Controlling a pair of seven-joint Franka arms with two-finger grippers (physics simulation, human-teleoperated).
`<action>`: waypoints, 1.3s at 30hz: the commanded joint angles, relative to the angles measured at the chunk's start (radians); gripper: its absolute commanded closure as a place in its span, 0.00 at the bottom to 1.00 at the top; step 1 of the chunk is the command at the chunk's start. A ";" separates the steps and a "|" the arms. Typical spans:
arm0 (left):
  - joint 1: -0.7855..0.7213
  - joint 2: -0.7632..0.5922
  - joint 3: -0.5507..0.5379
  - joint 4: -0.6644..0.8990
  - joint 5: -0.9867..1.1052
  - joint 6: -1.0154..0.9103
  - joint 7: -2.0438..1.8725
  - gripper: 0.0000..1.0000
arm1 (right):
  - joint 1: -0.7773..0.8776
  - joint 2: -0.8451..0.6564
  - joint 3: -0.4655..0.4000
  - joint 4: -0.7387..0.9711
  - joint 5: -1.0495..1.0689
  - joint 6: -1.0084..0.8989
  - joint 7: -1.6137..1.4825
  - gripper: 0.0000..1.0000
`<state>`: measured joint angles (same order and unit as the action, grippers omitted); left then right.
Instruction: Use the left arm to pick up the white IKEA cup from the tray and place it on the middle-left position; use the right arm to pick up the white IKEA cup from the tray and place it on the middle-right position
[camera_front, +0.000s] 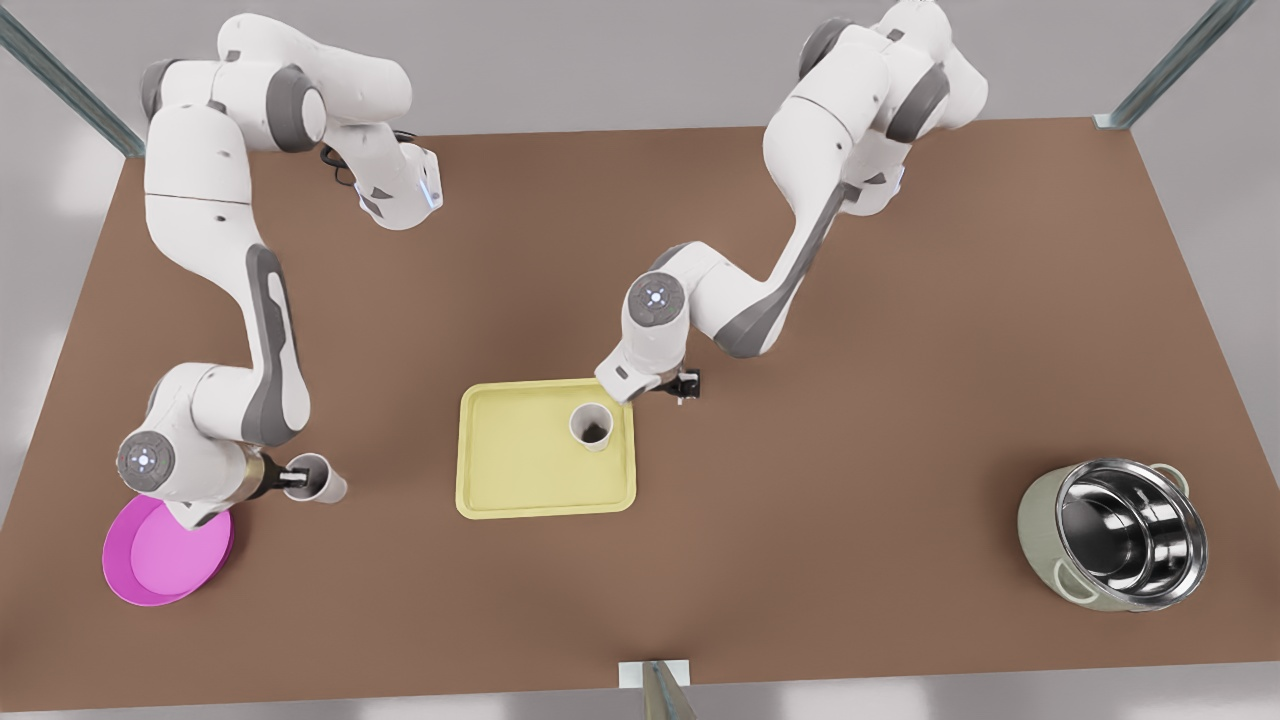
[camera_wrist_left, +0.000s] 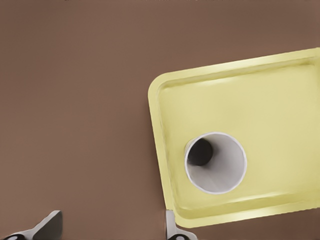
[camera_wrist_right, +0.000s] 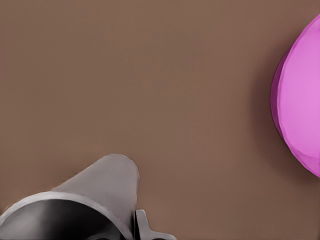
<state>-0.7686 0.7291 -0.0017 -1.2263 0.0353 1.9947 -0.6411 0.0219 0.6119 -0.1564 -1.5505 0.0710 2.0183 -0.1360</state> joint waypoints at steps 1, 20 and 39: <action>-0.040 0.035 0.002 0.024 0.008 0.177 -0.512 0.00 | -0.013 0.028 0.000 0.012 -0.022 0.026 -0.603 0.87; -0.044 0.230 0.019 0.166 0.044 0.306 -0.488 0.00 | -0.013 0.036 0.000 0.043 0.061 0.005 -0.623 0.00; -0.060 0.225 0.020 0.090 0.038 0.223 -0.473 0.00 | -0.082 -0.374 0.147 0.217 -0.082 -0.602 0.029 0.00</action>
<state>-0.8264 0.9549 0.0183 -1.1372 0.0737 2.2245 -1.0610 -0.0584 0.2392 -0.0117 -1.3337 0.0054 1.4577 -0.3577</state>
